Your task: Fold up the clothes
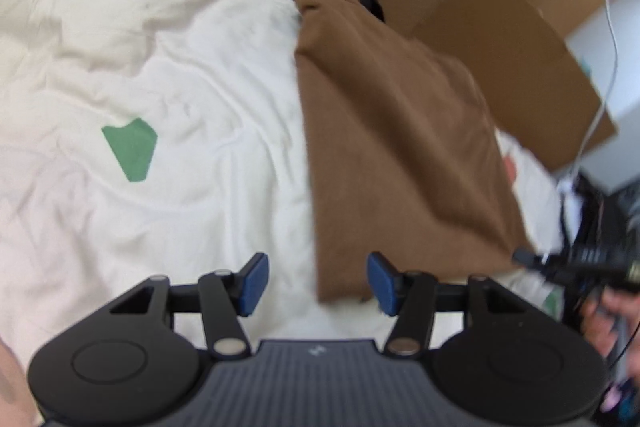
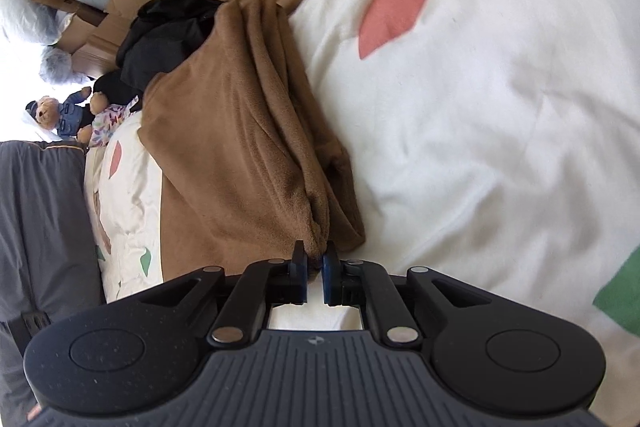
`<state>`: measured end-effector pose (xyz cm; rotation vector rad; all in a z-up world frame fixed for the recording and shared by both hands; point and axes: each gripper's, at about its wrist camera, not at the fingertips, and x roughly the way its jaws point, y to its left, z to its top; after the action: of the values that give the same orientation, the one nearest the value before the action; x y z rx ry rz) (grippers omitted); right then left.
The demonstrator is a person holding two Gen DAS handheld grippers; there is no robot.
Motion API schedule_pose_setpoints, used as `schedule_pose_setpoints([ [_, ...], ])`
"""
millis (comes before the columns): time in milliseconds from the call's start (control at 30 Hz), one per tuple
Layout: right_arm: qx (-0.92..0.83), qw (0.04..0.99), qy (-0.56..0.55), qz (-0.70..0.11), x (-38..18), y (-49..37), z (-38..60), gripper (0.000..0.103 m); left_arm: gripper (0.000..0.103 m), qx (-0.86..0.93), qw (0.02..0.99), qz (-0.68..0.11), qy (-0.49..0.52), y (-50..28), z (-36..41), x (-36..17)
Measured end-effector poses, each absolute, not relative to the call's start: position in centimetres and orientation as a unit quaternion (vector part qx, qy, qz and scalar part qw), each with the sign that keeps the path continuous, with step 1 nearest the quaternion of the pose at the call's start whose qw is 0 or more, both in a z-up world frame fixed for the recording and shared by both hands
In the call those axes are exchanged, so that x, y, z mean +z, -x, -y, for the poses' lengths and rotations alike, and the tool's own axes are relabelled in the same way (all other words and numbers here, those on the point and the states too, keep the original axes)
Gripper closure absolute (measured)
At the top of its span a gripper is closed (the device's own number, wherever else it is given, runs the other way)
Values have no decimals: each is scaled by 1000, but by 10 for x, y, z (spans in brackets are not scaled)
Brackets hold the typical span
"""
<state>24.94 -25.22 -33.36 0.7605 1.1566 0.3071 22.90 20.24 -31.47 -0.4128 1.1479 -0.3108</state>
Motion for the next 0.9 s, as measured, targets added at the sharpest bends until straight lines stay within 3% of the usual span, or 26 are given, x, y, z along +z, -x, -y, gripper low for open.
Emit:
schedule_pose_setpoints([
  [100,132,773,-339,-520,-326,-249,259,60,45,-148,792,-548,225,-234,-201,-327],
  [133,128,779,-331,-517,-324,-250,261,58,45,-148,787,-552,233,-234,-201,-333],
  [767,161,774,-324,-520,-350,-270,262,46,45,-186,758,-537,320,-241,-190,-369],
  [833,166,773,-329,-517,-351,-270,263,45,47,-187,754,-534,334,-242,-191,-371],
  [900,172,771,-330,-516,-352,-272,263,45,61,-185,754,-535,334,-243,-191,-373],
])
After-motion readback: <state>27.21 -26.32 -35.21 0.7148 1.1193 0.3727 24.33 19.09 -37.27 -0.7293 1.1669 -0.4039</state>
